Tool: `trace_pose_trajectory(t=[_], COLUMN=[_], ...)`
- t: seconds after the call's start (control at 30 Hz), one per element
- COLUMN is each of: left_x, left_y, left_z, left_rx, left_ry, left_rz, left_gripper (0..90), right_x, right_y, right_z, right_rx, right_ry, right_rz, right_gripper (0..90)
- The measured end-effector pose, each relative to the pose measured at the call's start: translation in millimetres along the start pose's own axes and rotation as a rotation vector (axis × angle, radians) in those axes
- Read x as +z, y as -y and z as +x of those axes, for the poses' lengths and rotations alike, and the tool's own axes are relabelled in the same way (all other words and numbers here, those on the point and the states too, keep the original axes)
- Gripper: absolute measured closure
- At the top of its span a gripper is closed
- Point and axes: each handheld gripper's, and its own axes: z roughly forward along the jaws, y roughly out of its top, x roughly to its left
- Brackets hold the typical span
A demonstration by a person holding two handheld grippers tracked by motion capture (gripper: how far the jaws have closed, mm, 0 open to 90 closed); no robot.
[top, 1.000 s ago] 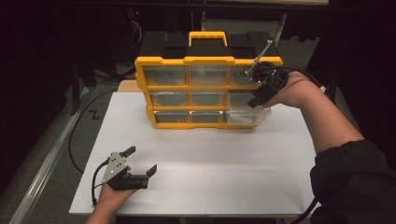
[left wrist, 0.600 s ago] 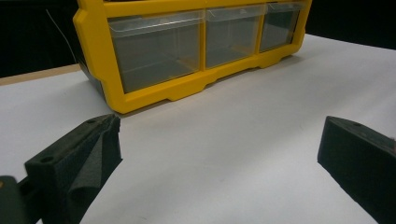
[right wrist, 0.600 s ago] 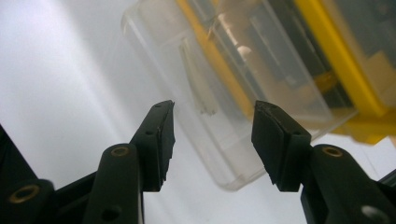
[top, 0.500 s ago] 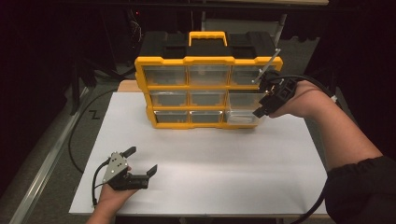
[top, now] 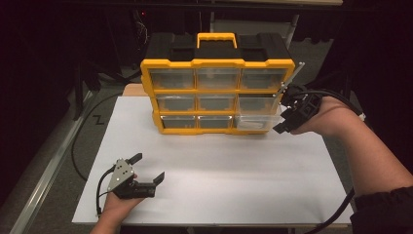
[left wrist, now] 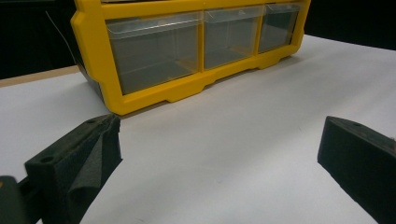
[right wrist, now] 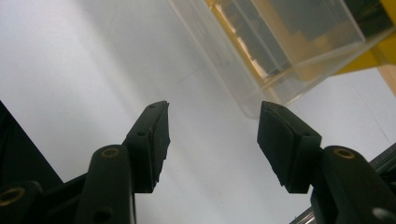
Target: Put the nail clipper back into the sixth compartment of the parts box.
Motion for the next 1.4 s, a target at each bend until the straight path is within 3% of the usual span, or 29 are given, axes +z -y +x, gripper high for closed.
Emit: trace_pose_trajectory(t=[0.57, 1.4], left_x=[0.1, 0.0], left_y=[-0.2, 0.0], left_z=[0.0, 0.1], left_rx=[-0.004, -0.001], left_ry=[0.006, 0.003], left_rz=[-0.004, -0.006], left_gripper=[0.4, 0.4], right_x=[20.0, 86.1], right_y=[21.8, 27.8], right_z=[9.6, 34.5], right_rx=[0.032, 0.029], right_ry=[-0.010, -0.075], right_rz=[0.021, 0.066], right_gripper=[35.2, 13.4])
